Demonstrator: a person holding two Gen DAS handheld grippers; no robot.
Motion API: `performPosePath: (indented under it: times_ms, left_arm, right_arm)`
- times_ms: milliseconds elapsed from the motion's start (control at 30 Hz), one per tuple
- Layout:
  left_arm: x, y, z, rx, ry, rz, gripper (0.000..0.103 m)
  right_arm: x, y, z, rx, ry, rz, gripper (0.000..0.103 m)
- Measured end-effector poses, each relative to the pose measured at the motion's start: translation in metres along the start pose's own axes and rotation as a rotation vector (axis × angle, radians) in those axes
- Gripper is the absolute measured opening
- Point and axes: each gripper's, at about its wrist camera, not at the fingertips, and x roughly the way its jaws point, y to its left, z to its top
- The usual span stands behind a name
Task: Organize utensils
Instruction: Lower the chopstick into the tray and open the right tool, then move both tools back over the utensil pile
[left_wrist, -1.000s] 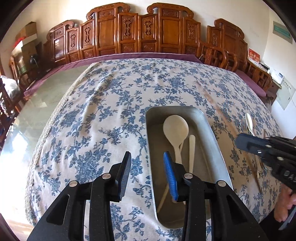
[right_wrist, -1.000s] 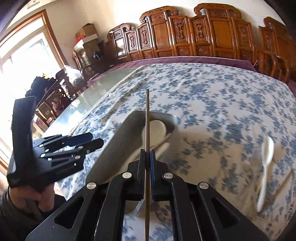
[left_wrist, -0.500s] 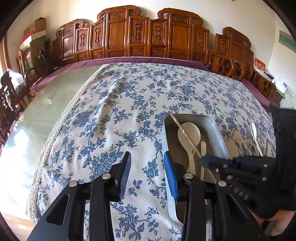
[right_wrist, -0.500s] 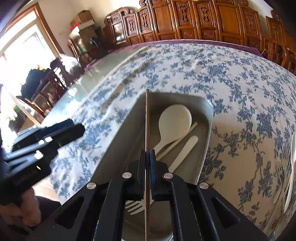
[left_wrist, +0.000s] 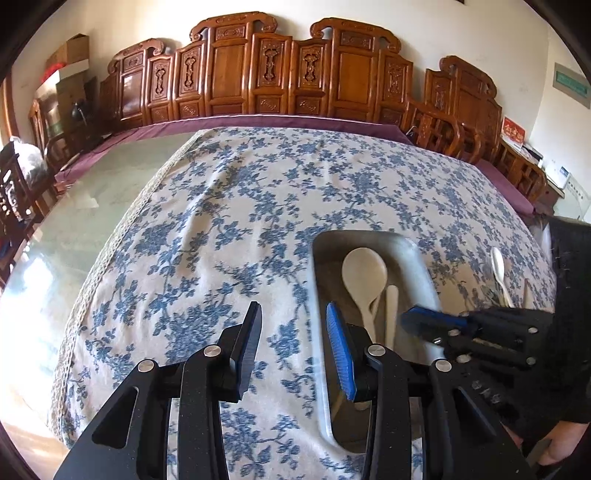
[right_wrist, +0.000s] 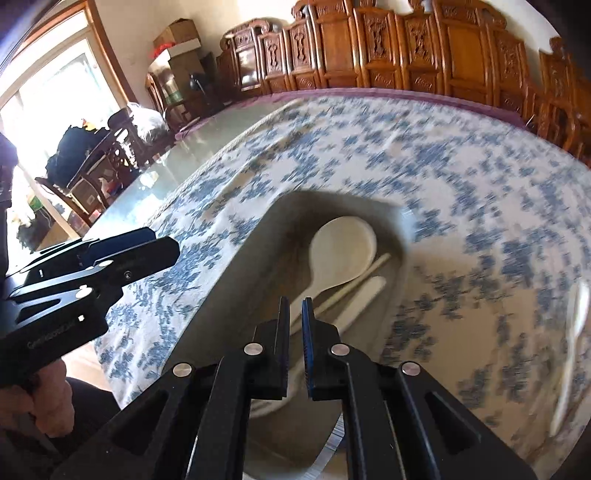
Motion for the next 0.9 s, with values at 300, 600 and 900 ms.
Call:
performPosePath:
  times_ms: [300, 600, 900]
  left_arm:
    - [-0.003, -0.046, 0.003, 0.049, -0.018, -0.068, 0.045]
    - [-0.001, -0.108, -0.005, 0.124, -0.002, -0.152, 0.046]
    - [0.007, -0.169, -0.022, 0.242, 0.047, -0.184, 0.046]
  right_arm:
    - [-0.087, -0.079, -0.024, 0.014, -0.100, -0.178, 0.009]
    - [-0.121, -0.165, -0.057, 0.081, -0.111, -0.342, 0.009]
    - [-0.114, -0.200, -0.086, 0.172, -0.110, -0.341, 0.025]
